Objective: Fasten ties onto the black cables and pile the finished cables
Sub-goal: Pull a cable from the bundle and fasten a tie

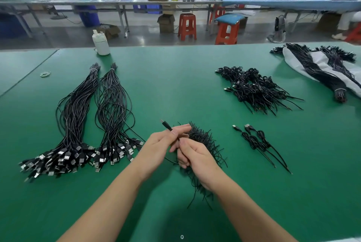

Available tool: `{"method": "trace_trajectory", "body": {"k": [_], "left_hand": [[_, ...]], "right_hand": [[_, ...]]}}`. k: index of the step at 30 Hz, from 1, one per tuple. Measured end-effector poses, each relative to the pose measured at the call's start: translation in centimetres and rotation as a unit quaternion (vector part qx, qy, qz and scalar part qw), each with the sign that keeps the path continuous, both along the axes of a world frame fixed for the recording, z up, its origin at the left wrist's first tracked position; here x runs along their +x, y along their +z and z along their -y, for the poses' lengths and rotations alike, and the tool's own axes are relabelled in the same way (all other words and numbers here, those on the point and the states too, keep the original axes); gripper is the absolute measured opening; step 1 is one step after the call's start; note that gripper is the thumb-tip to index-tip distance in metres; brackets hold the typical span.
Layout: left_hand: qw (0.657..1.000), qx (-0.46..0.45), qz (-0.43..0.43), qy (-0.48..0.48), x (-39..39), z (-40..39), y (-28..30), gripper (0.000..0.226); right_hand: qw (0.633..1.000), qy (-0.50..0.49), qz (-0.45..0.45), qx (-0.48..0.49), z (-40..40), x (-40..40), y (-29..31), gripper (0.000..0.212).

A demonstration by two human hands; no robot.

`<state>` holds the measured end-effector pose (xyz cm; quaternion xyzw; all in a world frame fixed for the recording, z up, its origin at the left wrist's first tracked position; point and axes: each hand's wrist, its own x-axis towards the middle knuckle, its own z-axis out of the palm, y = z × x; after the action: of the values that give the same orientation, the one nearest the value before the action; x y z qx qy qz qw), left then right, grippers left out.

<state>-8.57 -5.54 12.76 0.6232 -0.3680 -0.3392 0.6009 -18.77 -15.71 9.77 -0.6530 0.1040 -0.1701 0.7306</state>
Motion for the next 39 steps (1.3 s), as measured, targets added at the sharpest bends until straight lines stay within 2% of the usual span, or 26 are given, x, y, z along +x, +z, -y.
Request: {"method": "trace_trajectory", "body": {"k": [6, 12, 14, 15, 16, 17, 19, 20, 21, 23, 27, 30, 32, 33, 35, 39], "left_hand": [[0.999, 0.038, 0.010, -0.024, -0.2, -0.3, 0.2, 0.047], [0.994, 0.061, 0.089, -0.023, 0.1, -0.9, 0.8, 0.050], [0.994, 0.034, 0.106, 0.004, 0.1, -1.0, 0.9, 0.048], [0.996, -0.004, 0.086, 0.027, 0.1, -0.7, 1.0, 0.049], [0.997, -0.058, 0.025, 0.054, 0.2, -0.5, 1.3, 0.050], [0.986, -0.123, -0.081, 0.076, 0.4, -0.3, 1.8, 0.050], [0.922, -0.231, -0.304, 0.068, 1.5, -0.3, 2.9, 0.045], [0.902, -0.242, -0.356, 0.045, 2.2, -0.8, 3.2, 0.042], [0.896, -0.233, -0.379, -0.003, 2.7, -1.4, 3.5, 0.039], [0.883, -0.204, -0.398, -0.146, 3.3, -2.7, 3.4, 0.036], [0.919, -0.050, -0.291, -0.261, 4.0, -5.1, 2.4, 0.039], [0.932, 0.105, -0.126, -0.323, 3.8, -5.7, 2.1, 0.049], [0.916, 0.201, -0.039, -0.344, 3.0, -5.5, 2.0, 0.049], [0.908, 0.244, -0.009, -0.339, 2.5, -5.4, 1.8, 0.049], [0.897, 0.317, 0.036, -0.305, 1.7, -5.2, 1.4, 0.049], [0.865, 0.426, 0.126, -0.233, 1.9, -5.7, 0.2, 0.045]], "right_hand": [[1.000, 0.014, -0.003, 0.010, -0.8, 0.0, -0.1, 0.033], [1.000, 0.026, -0.008, 0.011, -1.2, -0.1, 0.2, 0.030], [0.999, 0.036, -0.008, 0.022, -1.4, 0.0, 0.5, 0.032], [0.998, 0.044, -0.010, 0.031, -1.4, 0.1, 0.5, 0.034], [0.998, 0.052, -0.013, 0.040, -1.6, 0.1, 0.4, 0.036], [0.997, 0.057, -0.018, 0.049, -1.7, 0.2, 0.4, 0.038], [0.995, 0.061, -0.032, 0.068, -2.0, 0.3, 0.2, 0.039], [0.994, 0.063, -0.039, 0.080, -2.2, 0.3, 0.0, 0.039], [0.992, 0.068, -0.044, 0.094, -2.2, 0.4, -0.1, 0.038], [0.988, 0.083, -0.053, 0.117, -2.1, 0.5, -0.2, 0.037], [0.985, 0.110, -0.101, 0.091, -1.3, 0.2, -0.1, 0.037], [0.976, 0.138, -0.167, 0.002, -1.3, 0.0, 0.0, 0.041], [0.961, 0.135, -0.211, -0.116, -1.7, 0.2, -0.2, 0.045], [0.951, 0.131, -0.226, -0.165, -2.0, 0.3, -0.3, 0.041], [0.940, 0.133, -0.244, -0.199, -2.4, 0.5, -0.4, 0.028], [0.934, 0.112, -0.253, -0.228, -1.8, 0.4, -0.7, 0.036]]}}
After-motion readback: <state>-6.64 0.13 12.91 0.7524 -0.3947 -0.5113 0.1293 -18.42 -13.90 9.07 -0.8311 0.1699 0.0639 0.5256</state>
